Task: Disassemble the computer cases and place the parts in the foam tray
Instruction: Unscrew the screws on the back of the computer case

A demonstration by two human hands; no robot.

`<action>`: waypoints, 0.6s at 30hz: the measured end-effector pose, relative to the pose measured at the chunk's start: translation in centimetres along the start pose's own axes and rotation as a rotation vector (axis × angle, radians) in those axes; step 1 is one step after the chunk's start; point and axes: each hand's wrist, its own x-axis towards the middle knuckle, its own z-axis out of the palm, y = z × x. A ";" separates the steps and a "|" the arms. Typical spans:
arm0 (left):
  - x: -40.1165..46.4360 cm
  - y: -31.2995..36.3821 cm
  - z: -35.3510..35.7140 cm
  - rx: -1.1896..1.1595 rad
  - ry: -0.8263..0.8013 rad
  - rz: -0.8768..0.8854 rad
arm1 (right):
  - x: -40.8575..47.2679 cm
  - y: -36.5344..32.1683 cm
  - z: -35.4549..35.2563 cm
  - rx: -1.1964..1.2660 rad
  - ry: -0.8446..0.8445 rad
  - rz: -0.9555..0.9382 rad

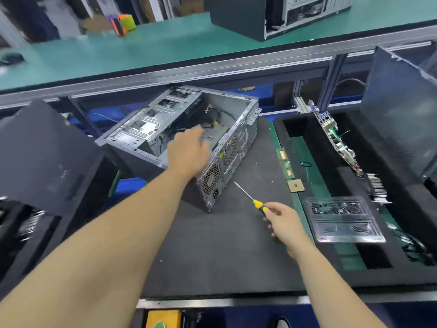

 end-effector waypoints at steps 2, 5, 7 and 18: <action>-0.5 -1.6 0.7 0.053 -0.099 -0.055 | -0.2 0.2 0.9 -0.142 -0.014 -0.057; -0.7 -2.1 1.6 0.152 -0.189 -0.051 | -0.7 0.2 2.0 -0.348 -0.021 -0.111; -0.4 -1.9 1.7 0.167 -0.201 -0.068 | -1.0 0.1 2.8 -0.420 -0.029 -0.128; -0.4 -2.2 2.4 0.116 -0.160 -0.084 | -1.4 0.3 3.5 -0.489 -0.020 -0.089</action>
